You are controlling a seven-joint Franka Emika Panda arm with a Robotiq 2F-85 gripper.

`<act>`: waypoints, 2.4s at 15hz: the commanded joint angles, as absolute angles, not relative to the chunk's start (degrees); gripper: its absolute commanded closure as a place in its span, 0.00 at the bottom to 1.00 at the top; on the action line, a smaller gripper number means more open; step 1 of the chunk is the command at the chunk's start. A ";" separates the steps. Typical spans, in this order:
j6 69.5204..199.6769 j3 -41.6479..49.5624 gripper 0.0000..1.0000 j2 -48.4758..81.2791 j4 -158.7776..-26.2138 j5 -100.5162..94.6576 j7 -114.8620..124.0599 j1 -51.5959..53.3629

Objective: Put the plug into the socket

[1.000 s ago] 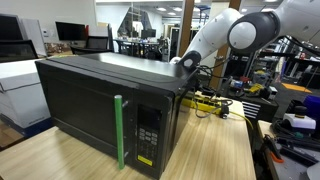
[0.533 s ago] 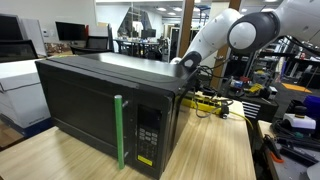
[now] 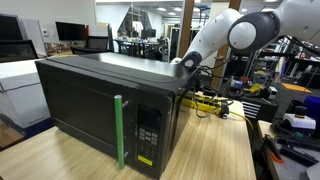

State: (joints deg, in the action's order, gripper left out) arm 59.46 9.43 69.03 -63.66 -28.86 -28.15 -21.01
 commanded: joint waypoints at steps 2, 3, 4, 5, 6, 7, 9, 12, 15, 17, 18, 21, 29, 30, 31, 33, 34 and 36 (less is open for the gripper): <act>60.18 9.48 0.92 66.88 -68.39 -30.28 -28.20 -20.74; 60.20 9.48 0.92 66.85 -68.60 -30.35 -28.17 -20.72; 60.31 9.46 0.92 66.79 -68.79 -30.43 -28.15 -20.70; 60.35 9.44 0.92 66.78 -68.89 -30.49 -28.13 -20.68; 60.35 9.45 0.92 66.80 -68.99 -30.64 -28.13 -20.63; 60.48 9.41 0.92 66.76 -69.21 -30.71 -28.11 -20.64; 60.54 9.42 0.92 66.78 -69.49 -30.88 -27.99 -20.59; 60.87 9.09 0.92 66.79 -69.47 -29.94 -27.93 -21.10; 61.79 8.51 0.92 66.67 -69.15 -28.19 -27.79 -22.04; 62.43 8.31 0.92 66.53 -69.38 -27.62 -27.71 -22.32; 63.00 8.18 0.92 66.54 -69.36 -27.36 -27.62 -22.47; 63.86 8.12 0.92 66.73 -68.71 -26.58 -27.48 -22.92; 66.59 7.70 0.92 66.88 -66.79 -23.59 -26.86 -24.25; 67.32 7.70 0.92 66.90 -66.35 -23.12 -26.15 -24.37; 67.81 7.79 0.92 66.99 -65.73 -22.78 -25.56 -24.43; 68.32 8.11 0.92 67.38 -64.51 -22.31 -25.10 -24.75; 68.29 8.22 0.92 67.69 -64.02 -22.41 -25.07 -24.68; 67.94 8.36 0.92 68.60 -62.95 -22.92 -24.93 -24.16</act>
State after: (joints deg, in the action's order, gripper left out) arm 62.99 9.00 67.27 -64.76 -24.50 -27.49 -23.55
